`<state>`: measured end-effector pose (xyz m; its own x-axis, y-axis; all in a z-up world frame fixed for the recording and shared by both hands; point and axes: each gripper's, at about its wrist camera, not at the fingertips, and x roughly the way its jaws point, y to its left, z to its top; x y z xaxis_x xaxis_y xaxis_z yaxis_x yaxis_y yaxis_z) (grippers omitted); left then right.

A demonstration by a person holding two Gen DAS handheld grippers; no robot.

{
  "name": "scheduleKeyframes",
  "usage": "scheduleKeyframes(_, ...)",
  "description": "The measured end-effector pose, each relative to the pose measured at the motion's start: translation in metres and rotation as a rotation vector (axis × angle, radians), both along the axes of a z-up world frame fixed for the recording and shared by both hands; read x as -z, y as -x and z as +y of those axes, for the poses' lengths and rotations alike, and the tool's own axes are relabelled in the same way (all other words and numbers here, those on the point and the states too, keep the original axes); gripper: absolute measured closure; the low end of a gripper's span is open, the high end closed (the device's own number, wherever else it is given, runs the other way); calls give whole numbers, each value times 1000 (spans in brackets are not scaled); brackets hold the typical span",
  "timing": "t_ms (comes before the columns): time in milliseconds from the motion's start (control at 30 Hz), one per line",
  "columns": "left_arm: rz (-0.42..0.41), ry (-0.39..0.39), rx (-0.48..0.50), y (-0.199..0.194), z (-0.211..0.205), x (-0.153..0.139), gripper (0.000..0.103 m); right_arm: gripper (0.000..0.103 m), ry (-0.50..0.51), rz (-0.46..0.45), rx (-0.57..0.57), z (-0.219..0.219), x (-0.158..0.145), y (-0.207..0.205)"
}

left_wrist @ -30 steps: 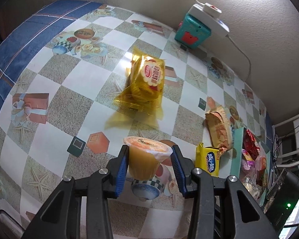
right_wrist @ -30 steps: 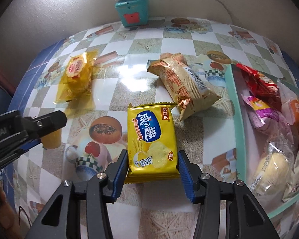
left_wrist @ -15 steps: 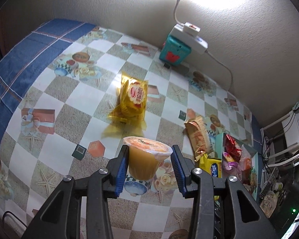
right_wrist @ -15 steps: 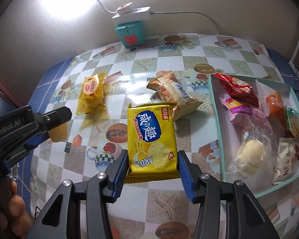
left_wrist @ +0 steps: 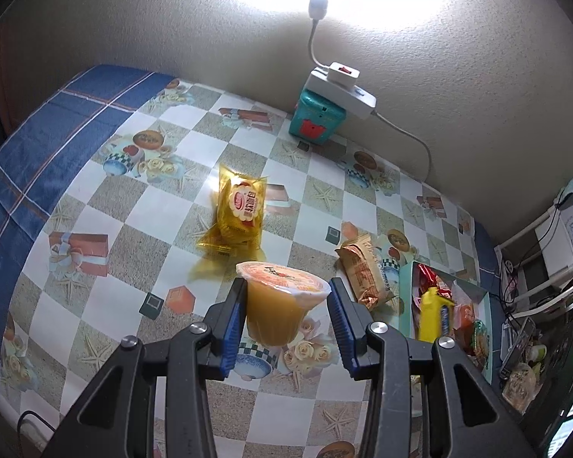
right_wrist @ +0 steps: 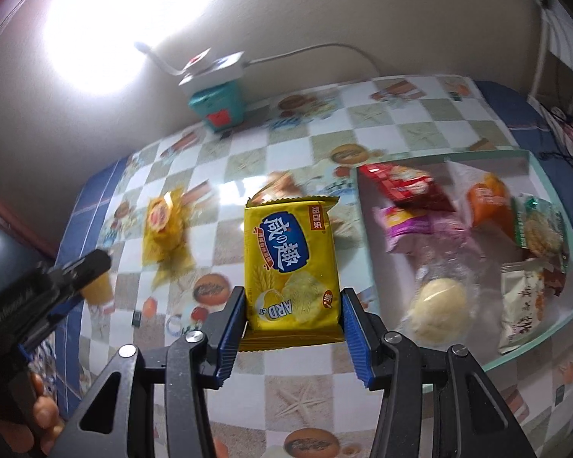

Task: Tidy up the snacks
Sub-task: 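Lift and carry jelly cup with left tool while right tool carries cracker pack over tray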

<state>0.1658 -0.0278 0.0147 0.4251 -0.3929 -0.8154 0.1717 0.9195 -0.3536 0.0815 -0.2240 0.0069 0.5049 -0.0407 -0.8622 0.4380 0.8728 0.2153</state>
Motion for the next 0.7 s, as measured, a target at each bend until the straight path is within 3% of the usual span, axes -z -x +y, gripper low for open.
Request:
scheduleKeyframes(167,-21,-25,25,5,-11,-6,59,51,-46,-26,78,-35,-5,11)
scheduleKeyframes(700,-72,-92,152,30,-73,-16,59,51,-36,-74,382,-142,-19,69)
